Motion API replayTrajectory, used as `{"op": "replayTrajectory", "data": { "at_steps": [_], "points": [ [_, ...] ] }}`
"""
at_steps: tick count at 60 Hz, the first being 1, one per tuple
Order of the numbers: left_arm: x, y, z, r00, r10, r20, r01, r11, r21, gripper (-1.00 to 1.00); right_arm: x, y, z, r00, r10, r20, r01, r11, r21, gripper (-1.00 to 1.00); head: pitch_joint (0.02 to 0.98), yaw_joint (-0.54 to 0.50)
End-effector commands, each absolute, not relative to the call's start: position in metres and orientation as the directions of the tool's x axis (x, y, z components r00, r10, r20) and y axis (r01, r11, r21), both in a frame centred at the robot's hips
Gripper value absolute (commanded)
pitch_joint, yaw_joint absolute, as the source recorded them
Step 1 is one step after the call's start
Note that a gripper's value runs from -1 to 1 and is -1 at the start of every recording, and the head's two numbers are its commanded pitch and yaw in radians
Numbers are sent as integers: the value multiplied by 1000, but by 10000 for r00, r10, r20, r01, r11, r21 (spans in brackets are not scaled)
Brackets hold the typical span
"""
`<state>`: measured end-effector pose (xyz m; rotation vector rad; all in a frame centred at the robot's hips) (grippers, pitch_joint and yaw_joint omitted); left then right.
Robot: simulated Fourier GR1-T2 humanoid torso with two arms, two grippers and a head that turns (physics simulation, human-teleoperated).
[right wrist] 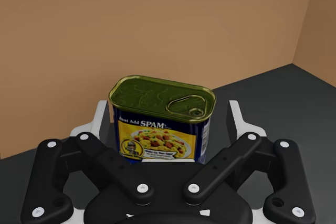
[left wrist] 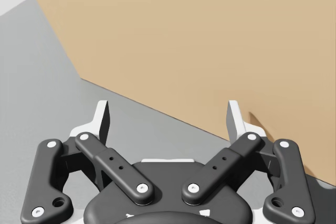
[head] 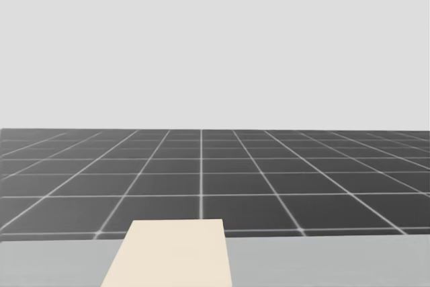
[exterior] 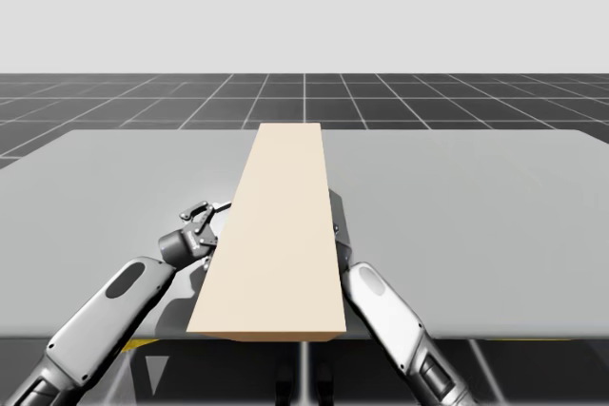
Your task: Retrieve the object from inside the box.
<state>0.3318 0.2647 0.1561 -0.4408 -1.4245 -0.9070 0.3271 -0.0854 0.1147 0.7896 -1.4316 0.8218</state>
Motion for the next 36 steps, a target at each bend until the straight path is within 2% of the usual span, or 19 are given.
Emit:
{"op": "replayTrajectory", "data": {
  "at_steps": [1,9,12,15,17,19,20,21,22,23,25,30,33,36],
  "points": [
    [332,266,157,-1049,-2688,9575,7526,6079,2531,-1000,341,-67,107,173,366,9992,-8639,5036,-35,-1000,140,-42],
    [331,267,159,-1129,-2667,9572,7528,6058,2576,-1000,351,-53,97,595,705,9957,-8665,4989,164,-1000,150,-39],
    [331,268,159,-1152,-2664,9570,7531,6048,2590,-1000,352,-50,94,994,953,9905,-8605,5080,375,-1000,155,-40],
    [330,268,160,-1173,-2658,9569,7532,6041,2601,-1000,352,-47,91,993,1157,9883,-8635,5035,279,-1000,158,-40],
    [330,268,160,-1194,-2652,9568,7527,6042,2614,-1000,351,-46,90,1136,1484,9824,-8577,5137,216,-1000,159,-40],
    [330,268,160,-1207,-2658,9564,7521,6043,2629,-1000,350,-46,89,1059,1534,9825,-8642,5029,147,-1000,159,-40],
    [330,268,160,-1214,-2661,9563,7518,6044,2636,-1000,348,-46,89,910,1629,9824,-8558,5173,-66,-736,158,-41],
    [330,268,160,-1217,-2661,9562,7516,6046,2639,-1000,347,-46,88,951,1545,9834,-8430,5379,-30,154,158,-41],
    [330,268,160,-1219,-2662,9562,7513,6049,2641,-1000,347,-47,88,965,1570,9829,-8423,5389,-34,671,158,-40],
    [330,268,160,-1222,-2662,9561,7509,6052,2644,-1000,345,-48,89,945,1534,9836,-8510,5252,-2,1000,157,-40],
    [330,269,160,-1226,-2664,9560,7507,6052,2649,-1000,343,-50,91,1098,1529,9821,-8448,5349,111,1000,157,-40],
    [330,268,160,-1241,-2647,9563,7501,6059,2650,-1000,337,-61,100,1219,1654,9787,-8145,5801,34,1000,157,-42],
    [330,268,160,-1252,-2611,9572,7509,6056,2634,-1000,333,-72,107,1213,1484,9815,-8038,5949,94,1000,156,-42],
    [329,269,161,-1249,-2550,9589,7514,6068,2592,-1000,328,-88,113,1008,1471,9840,-7772,6291,-144,1000,152,-43]
  ]
}}
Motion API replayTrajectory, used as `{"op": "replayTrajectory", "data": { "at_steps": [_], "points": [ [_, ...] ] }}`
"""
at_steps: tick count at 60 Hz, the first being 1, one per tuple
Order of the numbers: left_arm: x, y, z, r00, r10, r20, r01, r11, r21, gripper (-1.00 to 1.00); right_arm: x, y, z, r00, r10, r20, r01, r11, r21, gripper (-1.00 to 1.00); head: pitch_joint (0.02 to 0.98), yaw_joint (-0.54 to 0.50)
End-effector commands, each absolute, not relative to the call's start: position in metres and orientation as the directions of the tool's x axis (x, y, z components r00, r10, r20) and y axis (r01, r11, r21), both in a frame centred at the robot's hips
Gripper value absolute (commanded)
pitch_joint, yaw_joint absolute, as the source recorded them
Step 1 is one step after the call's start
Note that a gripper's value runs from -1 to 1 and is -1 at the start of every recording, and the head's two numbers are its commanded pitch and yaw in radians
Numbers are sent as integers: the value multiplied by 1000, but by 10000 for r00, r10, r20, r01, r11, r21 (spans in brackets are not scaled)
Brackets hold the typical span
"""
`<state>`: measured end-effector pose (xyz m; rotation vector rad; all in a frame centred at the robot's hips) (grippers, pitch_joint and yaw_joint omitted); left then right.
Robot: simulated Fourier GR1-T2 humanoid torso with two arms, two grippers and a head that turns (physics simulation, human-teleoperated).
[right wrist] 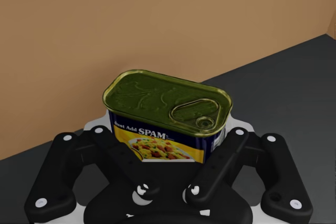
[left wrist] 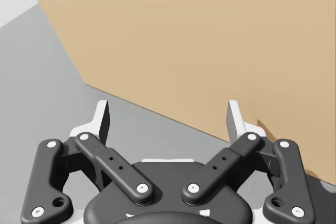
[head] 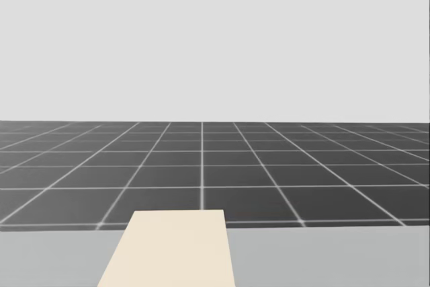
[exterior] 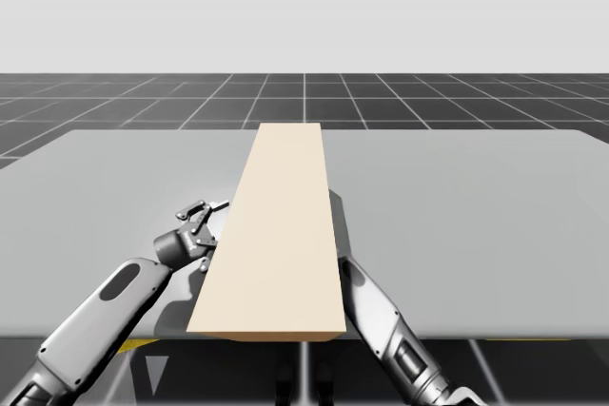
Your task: Retrieve the object from inside the box.
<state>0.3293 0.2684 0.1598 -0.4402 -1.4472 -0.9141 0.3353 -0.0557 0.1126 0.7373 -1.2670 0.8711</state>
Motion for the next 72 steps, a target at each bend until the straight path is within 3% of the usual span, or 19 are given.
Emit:
{"op": "replayTrajectory", "data": {
  "at_steps": [1,8,21,31,45,61,72],
  "points": [
    [329,269,161,-1255,-2552,9587,7509,6072,2599,-1000,327,-91,114,967,1453,9847,-7752,6315,-170,1000,152,-43],
    [330,273,162,-1226,-2479,9610,7472,6143,2538,-1000,319,-144,127,392,1148,9926,-7121,7001,-529,1000,147,-43],
    [331,274,162,-1226,-2447,9618,7476,6146,2516,-1000,309,-225,152,-300,1063,9939,-5869,8030,-1036,1000,142,-42],
    [331,275,163,-1224,-2429,9623,7473,6154,2504,-1000,308,-268,164,-578,1183,9913,-5041,8536,-1313,1000,139,-43],
    [331,276,164,-1211,-2384,9636,7431,6218,2472,-1000,331,-308,200,-1185,1286,9846,-3866,9074,-1651,1000,134,-42],
    [332,278,165,-1208,-2345,9646,7383,6283,2452,-1000,359,-311,283,-2403,1310,9618,-3062,9300,-2032,1000,126,-42],
    [332,279,166,-1199,-2290,9660,7386,6296,2409,-1000,381,-310,341,-3353,1382,9319,-2253,9487,-2217,1000,125,-40]
  ]
}}
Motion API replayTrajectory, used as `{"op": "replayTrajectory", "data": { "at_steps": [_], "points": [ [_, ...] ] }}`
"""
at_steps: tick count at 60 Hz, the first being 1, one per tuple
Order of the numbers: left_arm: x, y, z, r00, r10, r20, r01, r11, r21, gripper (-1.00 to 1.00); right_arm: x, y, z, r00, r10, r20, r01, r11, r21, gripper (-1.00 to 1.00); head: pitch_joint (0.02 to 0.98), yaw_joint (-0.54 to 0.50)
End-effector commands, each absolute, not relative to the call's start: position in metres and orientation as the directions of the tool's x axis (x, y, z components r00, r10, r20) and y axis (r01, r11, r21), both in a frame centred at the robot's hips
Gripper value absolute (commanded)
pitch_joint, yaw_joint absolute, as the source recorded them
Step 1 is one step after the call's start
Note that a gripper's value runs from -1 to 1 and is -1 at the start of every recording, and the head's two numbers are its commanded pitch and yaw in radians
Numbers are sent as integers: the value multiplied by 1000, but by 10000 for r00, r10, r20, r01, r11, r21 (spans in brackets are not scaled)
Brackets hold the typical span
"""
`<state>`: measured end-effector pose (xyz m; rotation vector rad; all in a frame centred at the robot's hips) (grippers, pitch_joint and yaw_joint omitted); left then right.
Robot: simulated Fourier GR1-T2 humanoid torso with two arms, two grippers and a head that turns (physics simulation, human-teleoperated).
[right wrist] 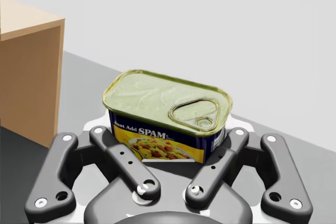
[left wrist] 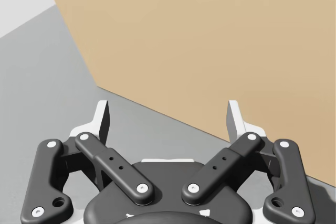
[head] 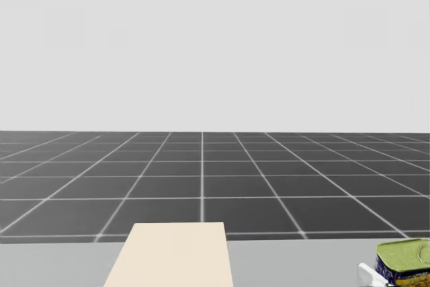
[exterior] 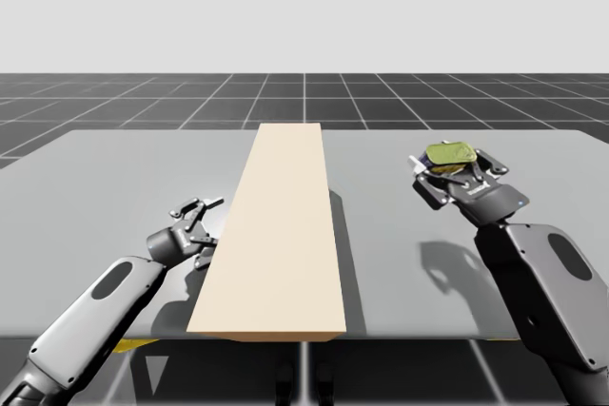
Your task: Retrieve the object from inside the box.
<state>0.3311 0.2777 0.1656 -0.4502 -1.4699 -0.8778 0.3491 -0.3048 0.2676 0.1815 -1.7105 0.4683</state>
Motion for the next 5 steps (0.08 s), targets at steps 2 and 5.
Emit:
{"op": "replayTrajectory", "data": {
  "at_steps": [2,5],
  "points": [
    [332,279,166,-1200,-2293,9659,7361,6323,2415,-1000,385,-310,351,-3555,1349,9249,-2050,9542,-2180,1000,126,-41],
    [332,280,166,-1226,-2321,9649,7349,6322,2454,-1000,388,-312,362,-3857,1291,9135,-1887,9582,-2151,1000,125,-41]
  ]
}}
